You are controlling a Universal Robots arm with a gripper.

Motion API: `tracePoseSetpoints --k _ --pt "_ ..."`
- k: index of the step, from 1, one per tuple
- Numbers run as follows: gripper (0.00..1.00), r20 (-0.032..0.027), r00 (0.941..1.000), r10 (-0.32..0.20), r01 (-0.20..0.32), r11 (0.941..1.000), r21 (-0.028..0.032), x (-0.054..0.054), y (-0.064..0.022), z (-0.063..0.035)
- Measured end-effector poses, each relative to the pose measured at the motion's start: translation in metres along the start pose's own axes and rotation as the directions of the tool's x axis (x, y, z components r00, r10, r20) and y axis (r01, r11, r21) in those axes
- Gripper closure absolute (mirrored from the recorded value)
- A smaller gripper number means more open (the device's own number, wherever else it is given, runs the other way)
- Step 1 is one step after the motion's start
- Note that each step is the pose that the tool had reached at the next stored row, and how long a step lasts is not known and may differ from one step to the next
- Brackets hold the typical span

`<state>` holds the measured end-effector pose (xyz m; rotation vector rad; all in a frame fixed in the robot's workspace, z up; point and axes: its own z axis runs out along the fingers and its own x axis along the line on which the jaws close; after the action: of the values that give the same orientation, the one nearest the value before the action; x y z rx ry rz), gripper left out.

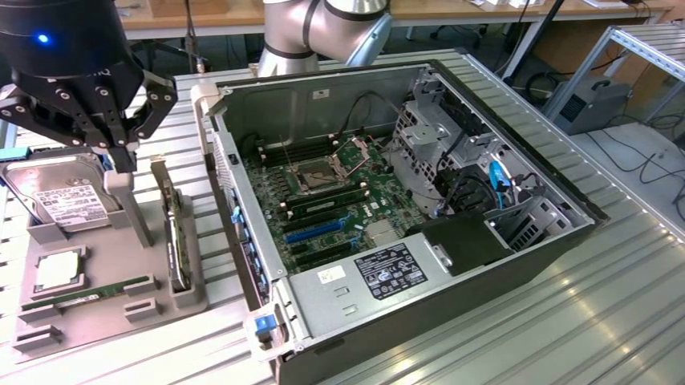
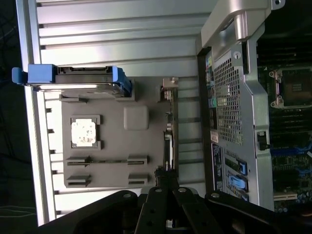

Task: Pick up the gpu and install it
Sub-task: 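Reach for the gpu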

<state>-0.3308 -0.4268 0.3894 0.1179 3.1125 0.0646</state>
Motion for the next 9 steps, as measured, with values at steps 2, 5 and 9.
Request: tracePoseSetpoints --k 2,5,9 --pt "0.89 0.0000 1.0000 0.000 0.000 1.0000 0.0001 -0.0001 -0.0010 -0.0001" --pt "0.89 0.0000 1.0000 0.000 0.000 1.0000 0.0002 -0.0002 -0.0027 -0.0001" --pt "0.89 0.0000 1.0000 0.000 0.000 1.0000 0.0004 -0.0004 -0.0056 -0.0002"
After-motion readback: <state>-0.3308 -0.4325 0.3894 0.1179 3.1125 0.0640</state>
